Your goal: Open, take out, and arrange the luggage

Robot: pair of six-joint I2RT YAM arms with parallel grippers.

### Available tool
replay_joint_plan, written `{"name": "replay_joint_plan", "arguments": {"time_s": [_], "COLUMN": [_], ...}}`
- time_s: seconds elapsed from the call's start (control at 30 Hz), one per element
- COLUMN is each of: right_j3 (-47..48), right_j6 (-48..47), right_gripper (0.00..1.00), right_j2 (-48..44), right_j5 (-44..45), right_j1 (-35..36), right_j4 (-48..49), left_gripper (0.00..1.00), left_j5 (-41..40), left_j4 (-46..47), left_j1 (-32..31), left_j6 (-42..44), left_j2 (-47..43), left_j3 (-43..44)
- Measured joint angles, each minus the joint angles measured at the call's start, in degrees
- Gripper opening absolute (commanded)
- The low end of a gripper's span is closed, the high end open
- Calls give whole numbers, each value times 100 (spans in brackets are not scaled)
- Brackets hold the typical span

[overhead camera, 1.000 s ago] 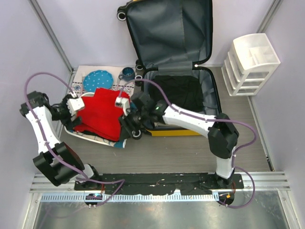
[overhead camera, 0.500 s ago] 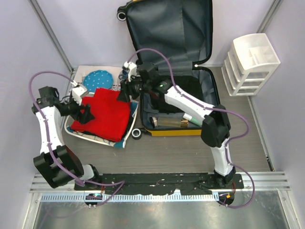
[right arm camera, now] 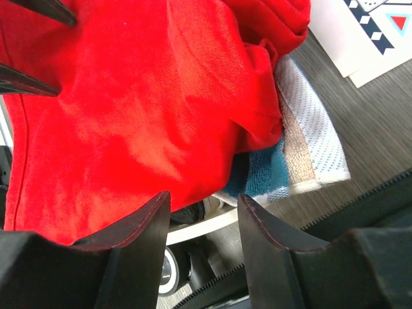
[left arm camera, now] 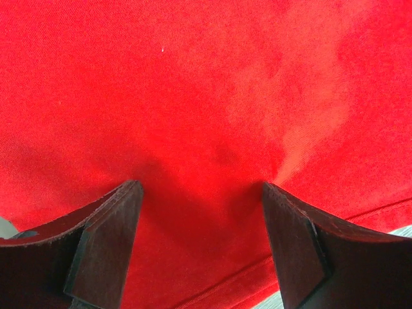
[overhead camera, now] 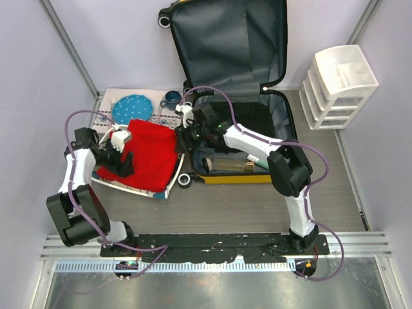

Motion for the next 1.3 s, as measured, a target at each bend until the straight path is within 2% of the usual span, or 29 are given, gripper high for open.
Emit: {"name": "replay_joint_plan", "arguments": {"time_s": [0.17, 0.33, 0.5, 0.63, 0.73, 0.83, 0.97, 1.13, 1.3], "right_j3": [-37, -20, -37, -503, -872, -1110, -1213, -1285, -1283], "right_j6": [55, 197, 79, -269, -433, -498, -417, -111, 186], "right_gripper": [62, 63, 68, 68, 68, 68, 69, 69, 72], "right_j2": [-142, -498, -1460, -2382, -2765, -2771, -2505, -2020, -1462], "right_j5": [-236, -387, -304, -22, 208, 612, 1207, 1825, 2304], "right_j1": [-87, -229, -767, -1777, -2632, -3300, -3536, -3499, -3495], "right_j4": [-74, -332, -730, -1023, -1366, -1714, -2026, -2022, -1899], "left_gripper": [84, 84, 84, 84, 84, 85, 84, 87, 91], "left_j5": [-4, 42, -35, -437, -938, -1423, -1755, -2664, -3541], "left_j4": [-107, -352, 118, 660, 1082, 1447, 1926, 2240, 2404], "left_j1": [-24, -503, -1906, -3150, -4100, -4861, -5458, -5821, -5899], "left_j6": [17, -452, -1075, -1543, -1860, -2352, -3348, -4809, -5882], "left_j2": [52, 24, -15, 201, 822, 1650, 2546, 3252, 3447], "left_j3": [111, 1467, 2752, 2894, 3049, 3338, 3641, 4026, 4070]}}
